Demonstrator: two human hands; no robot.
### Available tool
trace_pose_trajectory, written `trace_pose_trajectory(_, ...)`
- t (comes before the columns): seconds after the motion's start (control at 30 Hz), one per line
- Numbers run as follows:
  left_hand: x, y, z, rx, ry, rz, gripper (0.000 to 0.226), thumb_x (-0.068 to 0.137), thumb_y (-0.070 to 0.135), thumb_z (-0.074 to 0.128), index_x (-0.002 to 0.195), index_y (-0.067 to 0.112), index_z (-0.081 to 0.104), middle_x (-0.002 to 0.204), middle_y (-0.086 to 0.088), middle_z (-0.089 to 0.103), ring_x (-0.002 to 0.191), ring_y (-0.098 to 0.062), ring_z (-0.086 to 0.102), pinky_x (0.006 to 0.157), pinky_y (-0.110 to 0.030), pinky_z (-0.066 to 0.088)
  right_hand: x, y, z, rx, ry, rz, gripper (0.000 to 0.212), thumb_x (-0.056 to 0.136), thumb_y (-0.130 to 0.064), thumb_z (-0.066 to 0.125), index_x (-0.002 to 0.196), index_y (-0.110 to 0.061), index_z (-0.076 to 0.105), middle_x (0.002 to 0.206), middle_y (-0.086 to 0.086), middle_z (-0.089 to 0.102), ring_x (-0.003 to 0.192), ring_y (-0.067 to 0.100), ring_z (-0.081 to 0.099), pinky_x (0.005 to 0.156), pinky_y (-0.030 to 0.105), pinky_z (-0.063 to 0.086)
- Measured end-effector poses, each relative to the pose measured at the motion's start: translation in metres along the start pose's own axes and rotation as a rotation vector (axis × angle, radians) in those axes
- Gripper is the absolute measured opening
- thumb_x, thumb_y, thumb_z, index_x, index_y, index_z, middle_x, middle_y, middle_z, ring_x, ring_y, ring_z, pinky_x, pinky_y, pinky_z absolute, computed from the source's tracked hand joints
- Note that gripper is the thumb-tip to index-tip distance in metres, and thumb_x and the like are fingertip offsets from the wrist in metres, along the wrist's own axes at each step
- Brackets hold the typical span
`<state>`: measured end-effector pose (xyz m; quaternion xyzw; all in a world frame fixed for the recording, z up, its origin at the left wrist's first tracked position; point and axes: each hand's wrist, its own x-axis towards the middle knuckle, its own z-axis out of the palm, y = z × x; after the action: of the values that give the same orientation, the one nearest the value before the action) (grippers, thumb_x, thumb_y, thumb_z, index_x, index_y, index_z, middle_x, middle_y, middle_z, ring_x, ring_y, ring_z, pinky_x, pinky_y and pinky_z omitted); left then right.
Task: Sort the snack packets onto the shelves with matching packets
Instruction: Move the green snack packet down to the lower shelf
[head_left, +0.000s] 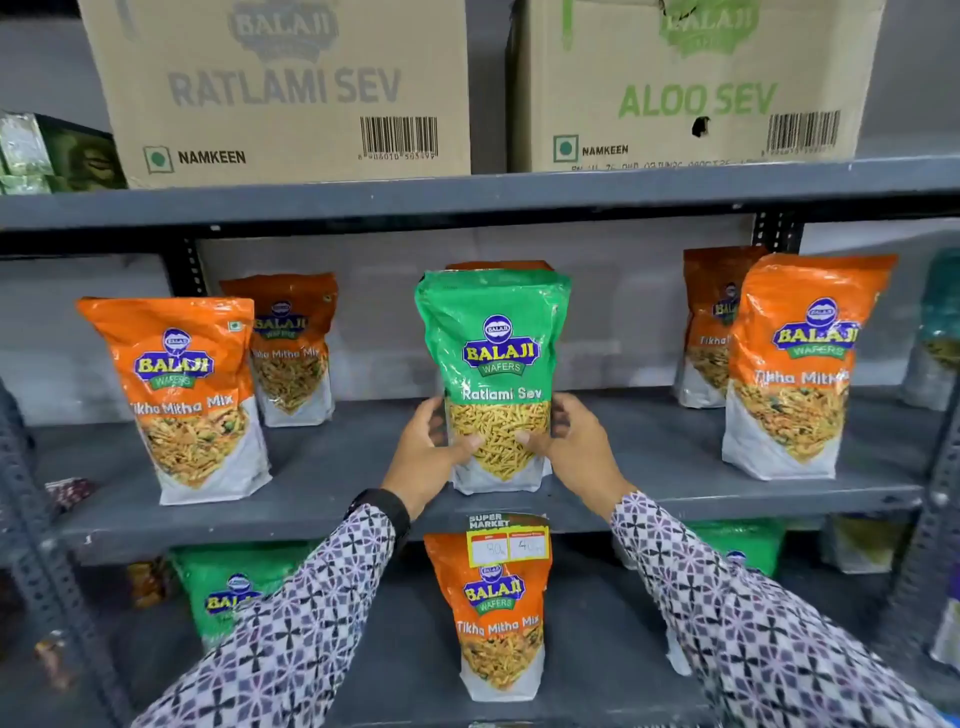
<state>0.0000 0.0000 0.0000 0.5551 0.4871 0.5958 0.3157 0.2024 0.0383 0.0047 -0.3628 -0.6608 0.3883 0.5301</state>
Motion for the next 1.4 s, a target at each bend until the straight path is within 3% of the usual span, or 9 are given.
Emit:
trace_pose_trajectory(0.23, -0.015, 0.013, -0.012, 0.021, 0.065, 0.060, 0.059, 0.085, 0.005, 0.081, 0.136, 0.022, 0.056, 0.115, 0.009, 0.069, 0.120, -0.028, 0.068, 0.080, -0.020, 0.061, -0.008, -0.011, 0.008, -0.054, 0.036, -0.052, 0.047, 0.081, -0.007, 0.085, 0.117, -0.023, 0.059, 0.107, -0.009, 0.073, 0.099, 0.008, 0.072, 0.092, 0.039, 0.063)
trace_pose_trajectory(0.33, -0.036, 0.025, -0.032, 0.038, 0.098, 0.112, 0.057, 0.083, 0.011, 0.084, 0.131, 0.029, 0.057, 0.119, 0.011, 0.070, 0.119, -0.023, 0.068, 0.096, -0.036, 0.060, -0.021, -0.026, 0.019, -0.059, 0.009, -0.095, 0.049, 0.080, -0.016, 0.087, 0.121, -0.024, 0.061, 0.113, -0.006, 0.075, 0.102, 0.009, 0.073, 0.088, 0.037, 0.064)
trace_pose_trajectory(0.5, -0.093, 0.032, -0.071, 0.072, 0.186, 0.138, 0.064, 0.075, 0.022, 0.086, 0.134, 0.030, 0.061, 0.126, 0.007, 0.072, 0.119, -0.018, 0.069, 0.099, -0.035, 0.058, -0.059, -0.044, 0.051, -0.052, -0.064, -0.137, 0.056, 0.078, -0.020, 0.089, 0.127, -0.018, 0.062, 0.111, -0.013, 0.071, 0.093, -0.008, 0.068, 0.081, 0.019, 0.059)
trace_pose_trajectory(0.67, -0.159, -0.008, -0.109, 0.089, 0.264, 0.049, 0.067, 0.075, 0.012, 0.088, 0.135, 0.028, 0.061, 0.124, 0.001, 0.074, 0.109, -0.013, 0.072, 0.093, -0.036, 0.061, -0.110, -0.014, 0.092, -0.064, -0.155, -0.083, 0.060, 0.073, -0.026, 0.092, 0.125, -0.026, 0.063, 0.116, -0.007, 0.074, 0.103, 0.010, 0.072, 0.091, 0.037, 0.061)
trace_pose_trajectory(0.77, -0.193, -0.047, -0.125, 0.131, 0.294, -0.063, 0.067, 0.068, 0.021, 0.091, 0.126, 0.041, 0.064, 0.120, 0.008, 0.075, 0.107, -0.010, 0.071, 0.093, -0.041, 0.058, -0.138, 0.024, 0.121, -0.118, -0.228, -0.008, 0.060, 0.071, -0.038, 0.091, 0.122, -0.040, 0.058, 0.120, -0.007, 0.072, 0.108, 0.015, 0.071, 0.092, 0.046, 0.060)
trace_pose_trajectory(0.87, -0.218, -0.086, -0.135, 0.158, 0.286, -0.197, 0.074, 0.065, 0.035, 0.091, 0.132, 0.040, 0.060, 0.130, 0.005, 0.073, 0.122, -0.022, 0.068, 0.104, -0.053, 0.054, -0.163, 0.065, 0.144, -0.189, -0.286, 0.076, 0.063, 0.070, -0.053, 0.084, 0.124, -0.041, 0.053, 0.123, -0.009, 0.071, 0.111, 0.018, 0.070, 0.094, 0.050, 0.058)
trace_pose_trajectory(0.97, -0.232, -0.130, -0.141, 0.187, 0.249, -0.316, 0.073, 0.069, 0.028, 0.090, 0.134, 0.037, 0.058, 0.135, 0.005, 0.070, 0.123, -0.021, 0.068, 0.108, -0.055, 0.052, -0.181, 0.108, 0.162, -0.261, -0.334, 0.168, 0.059, 0.074, -0.044, 0.087, 0.120, -0.038, 0.051, 0.118, -0.007, 0.072, 0.107, 0.017, 0.071, 0.090, 0.047, 0.060)
trace_pose_trajectory(1.1, -0.235, -0.177, -0.139, 0.222, 0.203, -0.454, 0.071, 0.079, 0.006, 0.086, 0.139, 0.029, 0.055, 0.130, 0.009, 0.071, 0.110, -0.002, 0.070, 0.107, -0.047, 0.054, -0.188, 0.151, 0.179, -0.344, -0.391, 0.279, 0.057, 0.076, -0.032, 0.087, 0.118, -0.029, 0.049, 0.115, -0.003, 0.071, 0.105, 0.019, 0.067, 0.088, 0.050, 0.058)
trace_pose_trajectory(1.4, -0.167, -0.227, -0.138, 0.405, 0.183, -0.567, 0.064, 0.081, 0.020, 0.085, 0.131, 0.022, 0.046, 0.127, -0.004, 0.066, 0.118, -0.030, 0.062, 0.107, -0.055, 0.052, -0.135, 0.190, 0.207, -0.399, -0.396, 0.431, 0.052, 0.083, -0.010, 0.081, 0.122, -0.019, 0.048, 0.117, 0.006, 0.075, 0.104, 0.028, 0.073, 0.091, 0.049, 0.060)
